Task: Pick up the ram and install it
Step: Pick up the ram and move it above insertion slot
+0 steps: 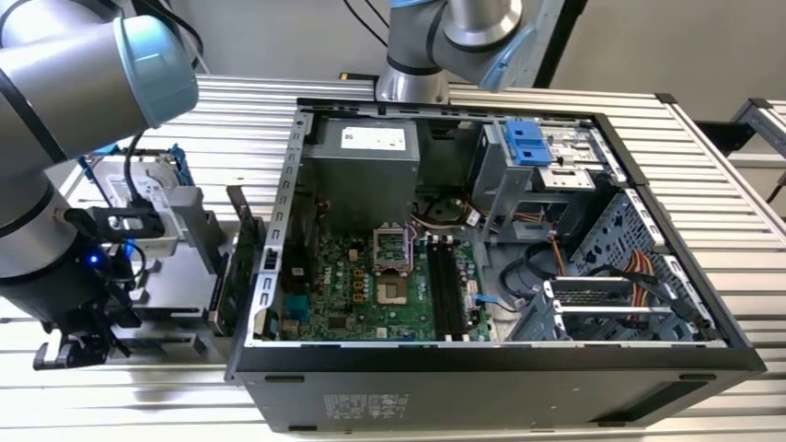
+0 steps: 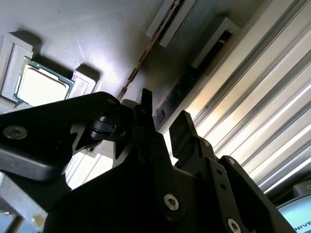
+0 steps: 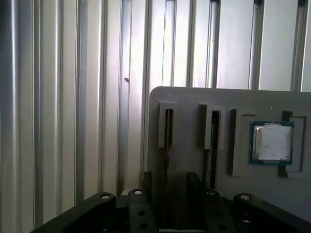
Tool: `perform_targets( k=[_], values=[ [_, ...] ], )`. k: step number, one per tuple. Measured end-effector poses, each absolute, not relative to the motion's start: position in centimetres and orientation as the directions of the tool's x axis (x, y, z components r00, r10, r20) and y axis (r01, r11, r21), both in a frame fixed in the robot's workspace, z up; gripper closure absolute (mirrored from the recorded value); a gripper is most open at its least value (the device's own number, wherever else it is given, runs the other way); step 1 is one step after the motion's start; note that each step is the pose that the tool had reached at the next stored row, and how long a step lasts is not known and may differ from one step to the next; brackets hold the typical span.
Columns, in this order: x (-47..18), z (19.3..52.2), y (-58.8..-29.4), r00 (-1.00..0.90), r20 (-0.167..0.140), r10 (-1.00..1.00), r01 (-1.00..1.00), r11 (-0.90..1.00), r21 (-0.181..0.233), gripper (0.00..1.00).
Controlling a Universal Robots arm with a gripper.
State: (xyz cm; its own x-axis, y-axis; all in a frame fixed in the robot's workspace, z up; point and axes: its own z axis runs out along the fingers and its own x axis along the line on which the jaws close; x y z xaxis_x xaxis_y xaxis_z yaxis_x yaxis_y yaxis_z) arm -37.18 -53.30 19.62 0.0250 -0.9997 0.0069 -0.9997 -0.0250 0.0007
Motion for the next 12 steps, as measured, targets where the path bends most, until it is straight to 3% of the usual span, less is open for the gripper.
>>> perform_targets(
  k=[11, 12],
  values=[
    [-37.12, 19.94, -53.3, 0.031, 0.007, -0.999, -1.0, -0.031, -0.003, 0.0],
    [-37.12, 19.96, -53.3, 0.031, 0.007, -0.999, -1.0, -0.031, -0.003, 1.0]
  ],
)
